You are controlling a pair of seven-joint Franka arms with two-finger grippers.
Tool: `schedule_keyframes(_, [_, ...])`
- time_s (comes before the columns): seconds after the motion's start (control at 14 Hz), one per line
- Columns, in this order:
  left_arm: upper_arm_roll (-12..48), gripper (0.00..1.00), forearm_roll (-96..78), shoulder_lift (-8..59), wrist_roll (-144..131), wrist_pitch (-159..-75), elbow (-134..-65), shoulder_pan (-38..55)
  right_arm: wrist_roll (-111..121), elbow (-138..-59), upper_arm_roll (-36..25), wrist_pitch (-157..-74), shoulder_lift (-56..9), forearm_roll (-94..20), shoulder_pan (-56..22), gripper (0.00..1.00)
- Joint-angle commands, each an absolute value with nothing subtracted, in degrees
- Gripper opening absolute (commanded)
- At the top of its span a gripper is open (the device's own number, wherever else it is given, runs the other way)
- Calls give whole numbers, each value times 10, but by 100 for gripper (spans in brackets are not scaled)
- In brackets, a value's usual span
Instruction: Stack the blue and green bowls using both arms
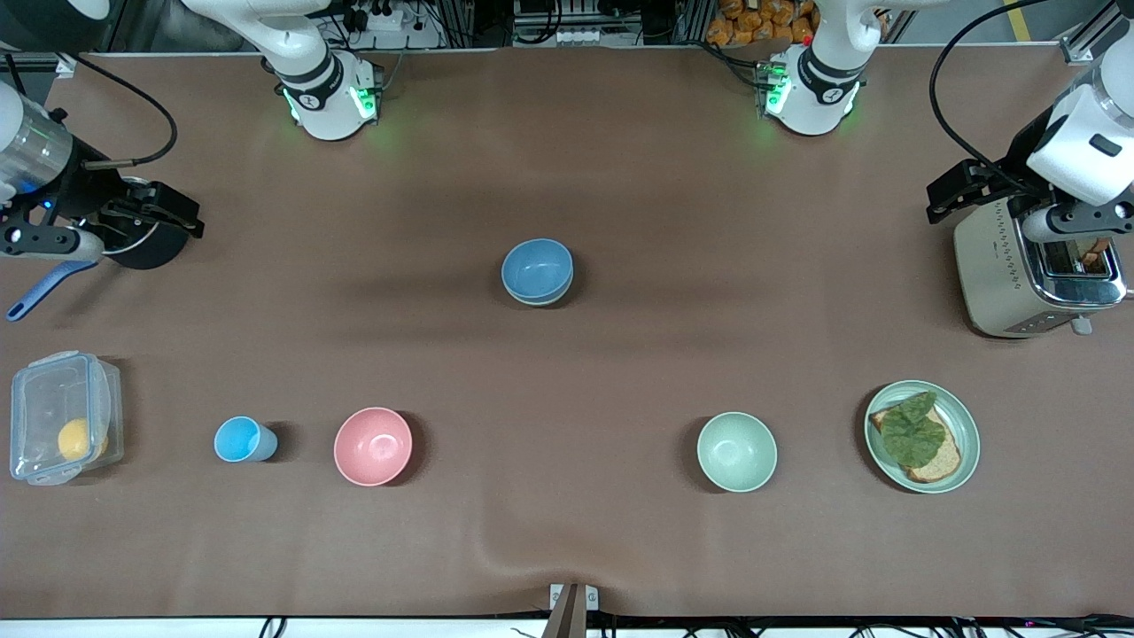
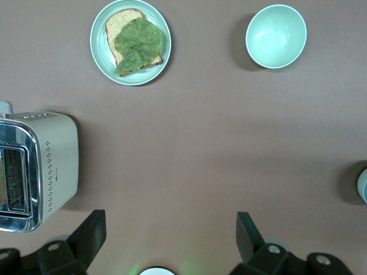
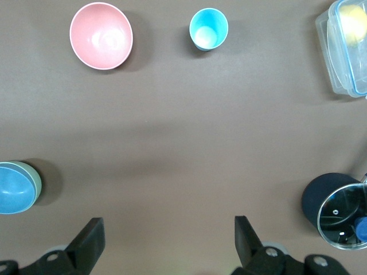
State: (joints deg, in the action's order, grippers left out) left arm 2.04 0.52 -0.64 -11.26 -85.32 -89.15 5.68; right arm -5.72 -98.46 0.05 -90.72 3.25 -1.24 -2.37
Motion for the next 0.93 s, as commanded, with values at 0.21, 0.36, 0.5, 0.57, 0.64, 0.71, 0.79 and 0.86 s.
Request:
schedule_keyframes(0.21, [18,100,-8,-4,-99,-844,-882,53,-26,-986,5,-918,34,19,-36,100])
schedule_keyframes(0.36, [19,100,-8,-4,-99,-835,-882,55,-22,-987,5,-918,34,19,-34,100])
schedule_keyframes(0.5, [20,100,-10,-4,-98,-834,-882,55,-22,-987,5,-919,34,20,-35,100])
schedule_keyframes(0.57, [20,100,-14,-4,-98,-834,-882,55,-22,-987,5,-919,34,20,-34,100])
schedule_keyframes(0.64, [20,100,-18,-4,-98,-834,-882,55,-22,-988,5,-918,34,20,-35,100])
schedule_keyframes(0.71, [20,100,-18,-3,-98,-834,-882,57,-22,-988,5,-918,34,20,-34,100])
schedule_keyframes(0.79, [19,100,-18,-3,-98,-834,-882,58,-22,-988,5,-918,34,20,-33,100])
schedule_keyframes(0.86, [20,100,-18,-3,-98,-834,-882,56,-22,-988,5,-918,34,20,-33,100])
